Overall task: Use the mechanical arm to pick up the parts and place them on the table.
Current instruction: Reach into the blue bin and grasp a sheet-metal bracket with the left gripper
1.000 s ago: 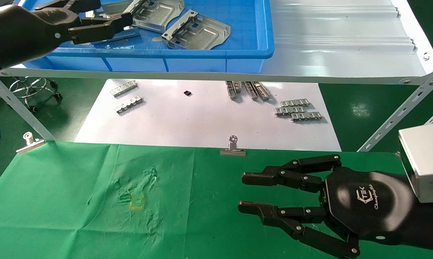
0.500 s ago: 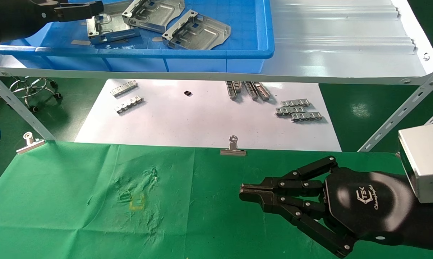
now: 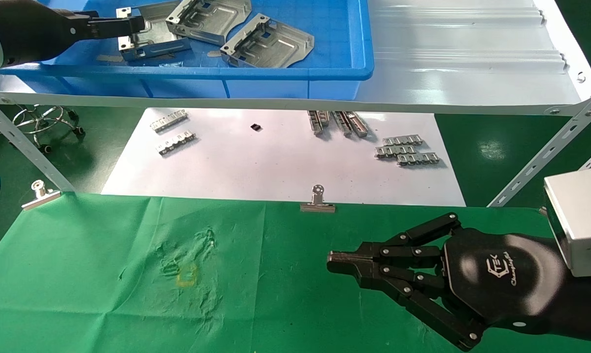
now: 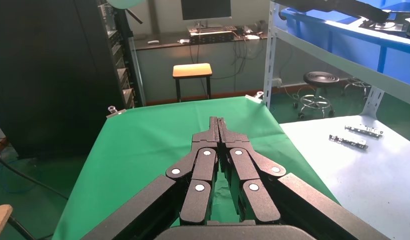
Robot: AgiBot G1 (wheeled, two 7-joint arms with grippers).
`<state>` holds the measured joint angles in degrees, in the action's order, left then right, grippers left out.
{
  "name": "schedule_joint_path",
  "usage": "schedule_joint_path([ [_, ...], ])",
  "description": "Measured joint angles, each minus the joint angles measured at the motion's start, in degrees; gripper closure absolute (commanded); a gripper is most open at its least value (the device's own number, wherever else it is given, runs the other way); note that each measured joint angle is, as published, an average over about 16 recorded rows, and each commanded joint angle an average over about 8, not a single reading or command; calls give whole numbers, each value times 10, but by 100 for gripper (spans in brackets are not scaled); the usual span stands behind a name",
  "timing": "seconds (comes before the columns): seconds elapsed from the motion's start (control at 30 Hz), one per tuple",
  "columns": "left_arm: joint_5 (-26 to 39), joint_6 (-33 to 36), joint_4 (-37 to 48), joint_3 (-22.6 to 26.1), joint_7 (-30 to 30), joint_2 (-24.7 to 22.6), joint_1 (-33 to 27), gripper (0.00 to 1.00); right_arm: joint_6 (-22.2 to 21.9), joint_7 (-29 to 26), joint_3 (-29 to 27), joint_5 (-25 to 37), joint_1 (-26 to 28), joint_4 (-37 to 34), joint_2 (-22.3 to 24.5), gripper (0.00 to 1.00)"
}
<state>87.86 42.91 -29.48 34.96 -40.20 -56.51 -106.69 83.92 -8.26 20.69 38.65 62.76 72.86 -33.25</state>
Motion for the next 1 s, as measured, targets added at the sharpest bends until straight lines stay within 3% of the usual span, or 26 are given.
schedule_joint_path([
  [1.0,6,-27,-8,-1,13,-4,6,100,0,0,0,0,0,0,0,100],
])
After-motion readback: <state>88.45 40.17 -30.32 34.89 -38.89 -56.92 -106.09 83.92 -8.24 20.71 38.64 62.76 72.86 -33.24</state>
